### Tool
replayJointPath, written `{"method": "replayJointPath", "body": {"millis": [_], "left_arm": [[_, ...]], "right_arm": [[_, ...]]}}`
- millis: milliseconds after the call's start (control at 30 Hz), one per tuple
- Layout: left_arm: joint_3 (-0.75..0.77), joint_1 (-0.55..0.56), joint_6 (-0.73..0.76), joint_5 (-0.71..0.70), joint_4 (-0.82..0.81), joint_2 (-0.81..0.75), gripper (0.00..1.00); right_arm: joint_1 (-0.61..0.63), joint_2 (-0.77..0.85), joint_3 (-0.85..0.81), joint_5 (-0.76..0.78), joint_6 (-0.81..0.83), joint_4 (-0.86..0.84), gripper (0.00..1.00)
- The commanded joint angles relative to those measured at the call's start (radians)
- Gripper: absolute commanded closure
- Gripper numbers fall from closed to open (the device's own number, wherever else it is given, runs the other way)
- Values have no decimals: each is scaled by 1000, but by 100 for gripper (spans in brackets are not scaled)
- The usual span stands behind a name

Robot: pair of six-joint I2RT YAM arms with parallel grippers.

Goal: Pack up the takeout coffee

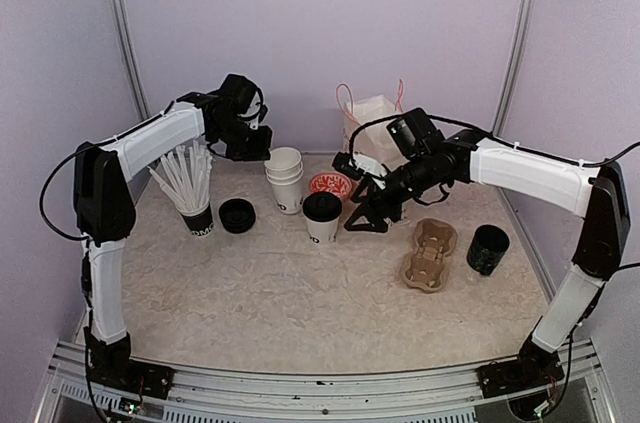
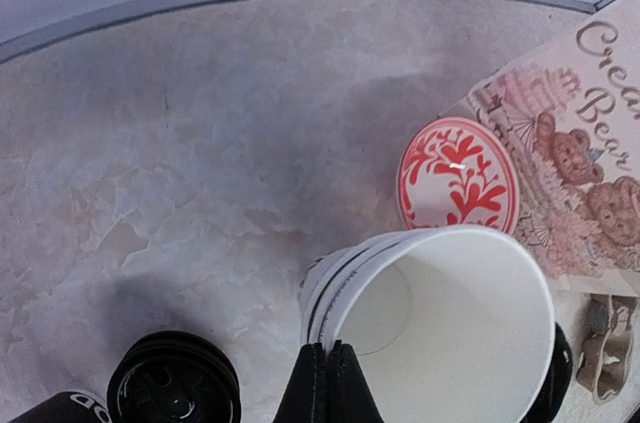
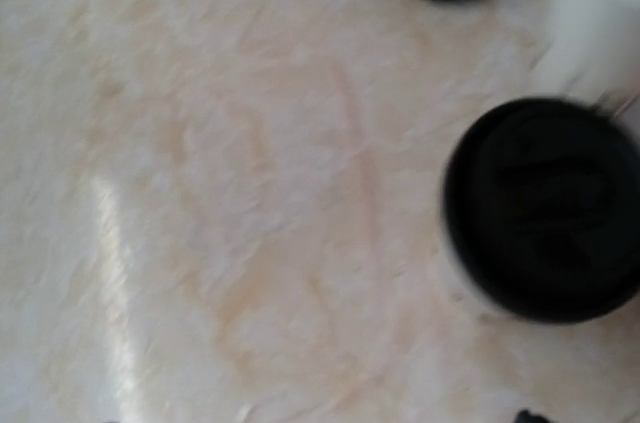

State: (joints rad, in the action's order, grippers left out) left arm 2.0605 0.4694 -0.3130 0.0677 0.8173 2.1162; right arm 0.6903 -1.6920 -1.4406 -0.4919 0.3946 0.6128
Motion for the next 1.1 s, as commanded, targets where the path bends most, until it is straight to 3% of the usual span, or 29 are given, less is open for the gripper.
{"method": "replayJointPath", "body": {"millis": [0, 333, 633, 867, 1067], "left_arm": [[-139, -16, -8, 52, -122, -125, 100], [-402, -44, -19, 144, -222, -330, 100], [-394, -13, -2, 90, -195, -483, 100], [-332, 116, 135, 79, -49, -540, 100], [-379, 337, 250, 69, 32, -505, 99]], "right_arm": [[-9, -39, -103, 42, -115, -63, 18], [-8, -199, -302, -16, -280, -52, 27], [-8, -163, -273, -32, -253, -53, 27], [-22, 7, -122, -87, -122, -56, 22], [-119, 115, 6, -185, -36, 23, 21]]}}
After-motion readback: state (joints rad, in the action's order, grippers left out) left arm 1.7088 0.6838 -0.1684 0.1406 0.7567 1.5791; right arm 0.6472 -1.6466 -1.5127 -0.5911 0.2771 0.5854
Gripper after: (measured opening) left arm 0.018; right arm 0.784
